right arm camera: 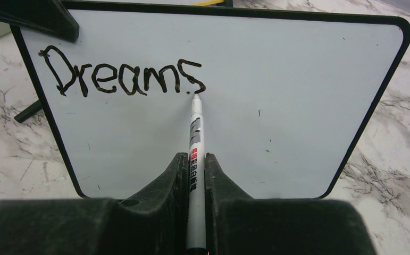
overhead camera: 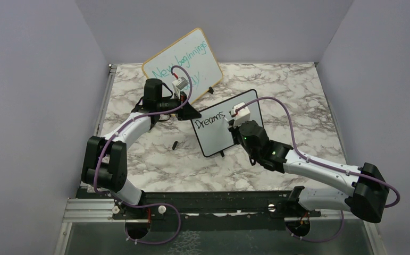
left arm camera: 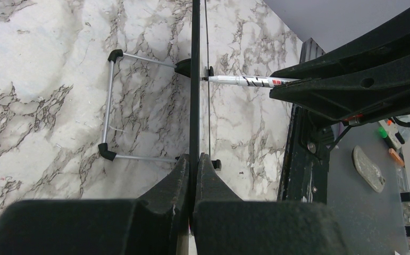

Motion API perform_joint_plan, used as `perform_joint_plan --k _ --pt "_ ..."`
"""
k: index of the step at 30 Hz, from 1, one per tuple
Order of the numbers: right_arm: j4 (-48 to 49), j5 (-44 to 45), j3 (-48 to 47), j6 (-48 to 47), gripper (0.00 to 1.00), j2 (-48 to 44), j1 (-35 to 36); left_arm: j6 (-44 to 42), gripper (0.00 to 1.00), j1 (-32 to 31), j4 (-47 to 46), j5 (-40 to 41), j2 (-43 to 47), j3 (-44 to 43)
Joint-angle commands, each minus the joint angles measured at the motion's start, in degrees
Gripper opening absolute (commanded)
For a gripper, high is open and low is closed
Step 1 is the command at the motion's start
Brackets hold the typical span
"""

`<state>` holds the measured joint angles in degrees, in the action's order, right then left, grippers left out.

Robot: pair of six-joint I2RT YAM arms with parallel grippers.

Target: Write a sentence on the whiteboard

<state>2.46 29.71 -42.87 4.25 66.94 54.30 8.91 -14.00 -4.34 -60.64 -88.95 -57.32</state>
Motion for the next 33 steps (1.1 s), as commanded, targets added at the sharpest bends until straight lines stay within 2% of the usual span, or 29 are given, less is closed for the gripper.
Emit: perform_joint_plan --k 1,11,27,33 --pt "-0.02 -1.97 -0.87 0.49 0.00 0.22 -0.25 -1.52 0.00 -0.06 3.11 0.44 0.09 0.01" --pt "0.35 -3.02 -1.58 0.05 0.00 0.41 -0.26 -1.45 0.00 -0.06 3.11 0.44 0.00 -0.07" --pt "-1.17 5.22 0.08 -3.41 0.00 -7.35 -0.40 -2.57 0.00 0.02 4.25 1.09 0.34 -0.55" --pt "-1.25 5.62 0.40 -3.72 0.00 -8.11 -1.75 -3.09 0.00 0.02 5.99 1.34 0.52 -0.94"
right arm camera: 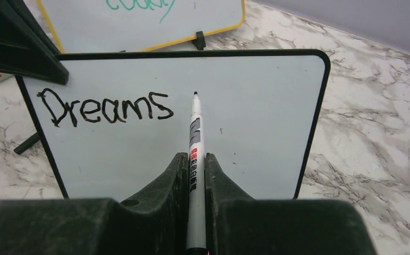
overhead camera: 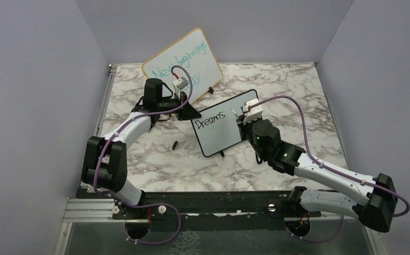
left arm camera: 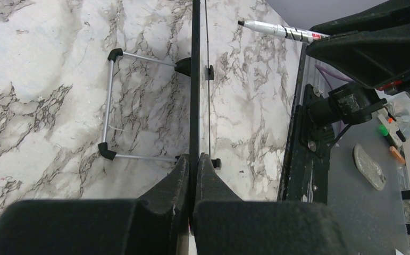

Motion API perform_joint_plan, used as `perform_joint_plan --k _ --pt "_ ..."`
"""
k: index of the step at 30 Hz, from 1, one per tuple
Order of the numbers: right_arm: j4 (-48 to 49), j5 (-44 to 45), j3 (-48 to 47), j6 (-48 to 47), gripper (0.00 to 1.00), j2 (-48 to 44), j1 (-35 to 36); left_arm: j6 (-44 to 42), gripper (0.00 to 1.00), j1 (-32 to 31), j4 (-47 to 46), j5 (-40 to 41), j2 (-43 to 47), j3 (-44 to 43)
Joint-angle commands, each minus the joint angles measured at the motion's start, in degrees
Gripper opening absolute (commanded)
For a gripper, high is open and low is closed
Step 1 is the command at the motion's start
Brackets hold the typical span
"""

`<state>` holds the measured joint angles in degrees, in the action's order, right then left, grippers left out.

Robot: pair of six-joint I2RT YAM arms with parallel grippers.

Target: Write a sentence on the whiteboard

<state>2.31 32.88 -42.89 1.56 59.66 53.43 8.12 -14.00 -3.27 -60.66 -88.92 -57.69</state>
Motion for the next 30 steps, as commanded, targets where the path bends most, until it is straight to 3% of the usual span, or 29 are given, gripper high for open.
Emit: perform_joint_plan --k 1,30 --pt "-1.20 2.26 0.34 -2.29 0.00 -0.86 -1.11 -2.35 0.00 0.02 5.00 1.48 0.51 -0.53" --pt "0.86 -0.08 1.71 -5.41 0.00 -0.90 -1.57 -3.20 0.00 0.02 6.43 1.79 0.90 -0.76"
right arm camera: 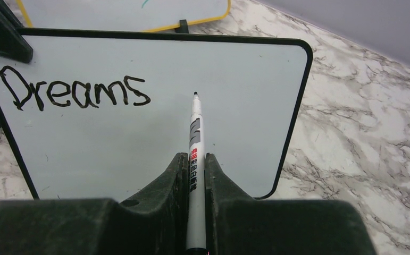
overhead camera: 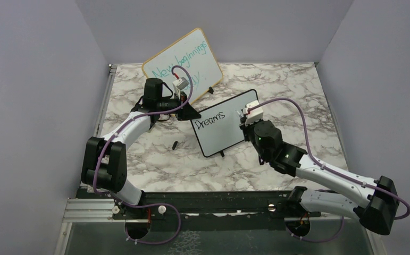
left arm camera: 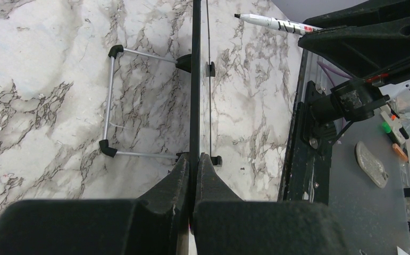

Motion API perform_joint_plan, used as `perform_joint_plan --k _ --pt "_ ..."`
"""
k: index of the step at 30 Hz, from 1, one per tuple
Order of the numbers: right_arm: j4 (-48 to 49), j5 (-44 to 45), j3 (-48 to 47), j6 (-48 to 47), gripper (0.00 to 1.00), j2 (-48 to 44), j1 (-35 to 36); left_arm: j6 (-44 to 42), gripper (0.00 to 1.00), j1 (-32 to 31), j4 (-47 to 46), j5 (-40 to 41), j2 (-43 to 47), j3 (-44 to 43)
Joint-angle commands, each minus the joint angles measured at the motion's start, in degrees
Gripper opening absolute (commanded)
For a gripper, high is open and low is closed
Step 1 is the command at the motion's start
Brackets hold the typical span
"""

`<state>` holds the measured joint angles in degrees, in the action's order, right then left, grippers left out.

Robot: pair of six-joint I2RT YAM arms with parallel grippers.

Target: Write a sentence on the whiteboard

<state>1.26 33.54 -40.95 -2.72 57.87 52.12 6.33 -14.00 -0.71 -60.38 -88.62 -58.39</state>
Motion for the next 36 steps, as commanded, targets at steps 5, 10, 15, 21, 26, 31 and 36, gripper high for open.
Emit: perform_joint_plan --k 5,10,15,21,26,31,36 --pt "2.77 -2.07 -0.94 -1.41 0.00 3.01 -0.35 -1.38 0.00 0.01 3.90 1.35 0.79 -0.14" --pt "4.27 -2.53 -1.31 -1.65 0.00 4.09 -0.68 -1.41 0.00 0.02 3.92 1.31 0.73 -0.14" --pt "5.24 -2.98 -1.79 -2.09 0.00 4.70 -1.03 -1.38 0.00 0.02 3.92 1.24 0.82 -0.14" --pt "6.52 -3.60 -2.11 -2.11 0.00 5.93 -1.48 -1.39 0.00 0.02 3.83 1.20 0.82 -0.14" --pt "7.29 -3.83 -2.38 -2.18 0.00 6.05 -1.80 -1.41 0.00 0.02 3.91 1.13 0.57 -0.23" --pt "7.53 -4.33 -2.68 -2.28 0.00 6.40 -2.13 -1.39 0.00 0.02 3.82 1.23 0.64 -0.15" --pt "7.66 -4.59 -2.71 -2.11 0.00 7.21 -2.62 -1.40 0.00 0.01 3.91 1.23 0.60 -0.20"
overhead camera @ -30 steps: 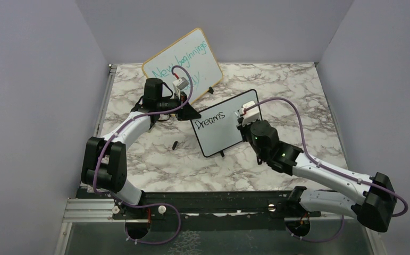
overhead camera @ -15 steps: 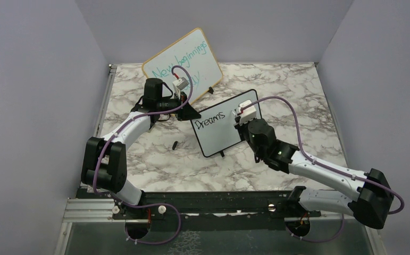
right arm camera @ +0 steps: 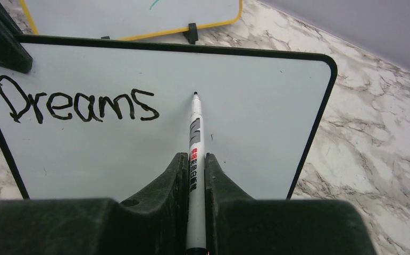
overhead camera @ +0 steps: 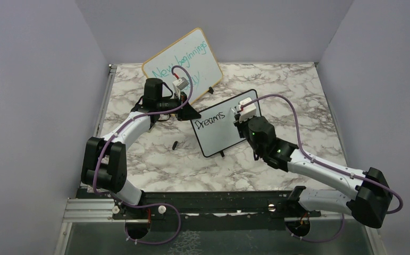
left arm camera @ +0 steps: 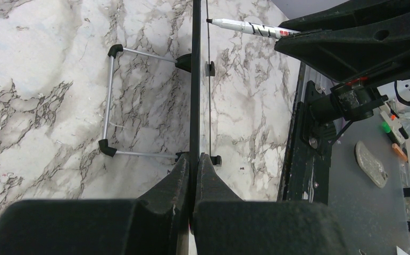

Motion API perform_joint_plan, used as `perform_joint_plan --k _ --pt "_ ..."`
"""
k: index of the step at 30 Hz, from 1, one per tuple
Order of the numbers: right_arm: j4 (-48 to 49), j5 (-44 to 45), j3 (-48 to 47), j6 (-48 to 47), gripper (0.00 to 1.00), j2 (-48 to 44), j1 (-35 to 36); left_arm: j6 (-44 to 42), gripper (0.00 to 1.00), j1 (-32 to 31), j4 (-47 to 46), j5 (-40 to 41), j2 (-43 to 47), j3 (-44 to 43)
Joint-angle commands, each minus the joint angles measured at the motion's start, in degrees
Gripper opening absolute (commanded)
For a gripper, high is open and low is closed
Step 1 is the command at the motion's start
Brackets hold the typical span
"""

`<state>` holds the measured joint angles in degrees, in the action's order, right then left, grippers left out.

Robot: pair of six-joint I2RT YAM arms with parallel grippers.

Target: Write a sentence on the whiteboard

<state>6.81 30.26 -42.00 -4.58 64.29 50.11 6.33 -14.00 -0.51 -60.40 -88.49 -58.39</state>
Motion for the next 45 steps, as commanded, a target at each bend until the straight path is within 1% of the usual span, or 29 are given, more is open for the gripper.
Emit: perform_joint_plan --k 1,23,36,41,45 --pt "2.15 -1.41 -1.68 -0.18 0.00 0.89 -0.70 -1.41 0.00 0.02 3.62 1.24 0.43 -0.21" --pt "-6.20 -2.45 -1.30 3.70 0.00 0.19 -0.89 -1.51 0.00 0.02 3.75 1.20 0.59 -0.14" --pt "-6.22 -3.04 -1.04 3.91 0.00 0.01 -0.89 -1.49 0.00 0.02 3.76 1.23 0.42 -0.14" --pt "-4.67 -2.63 -0.98 3.58 0.00 -0.04 -0.88 -1.54 0.00 0.02 3.74 1.25 0.42 -0.14" --pt "-1.99 -0.70 -0.53 3.22 0.00 -0.23 -0.89 -1.56 0.00 0.02 3.75 1.25 0.34 -0.14"
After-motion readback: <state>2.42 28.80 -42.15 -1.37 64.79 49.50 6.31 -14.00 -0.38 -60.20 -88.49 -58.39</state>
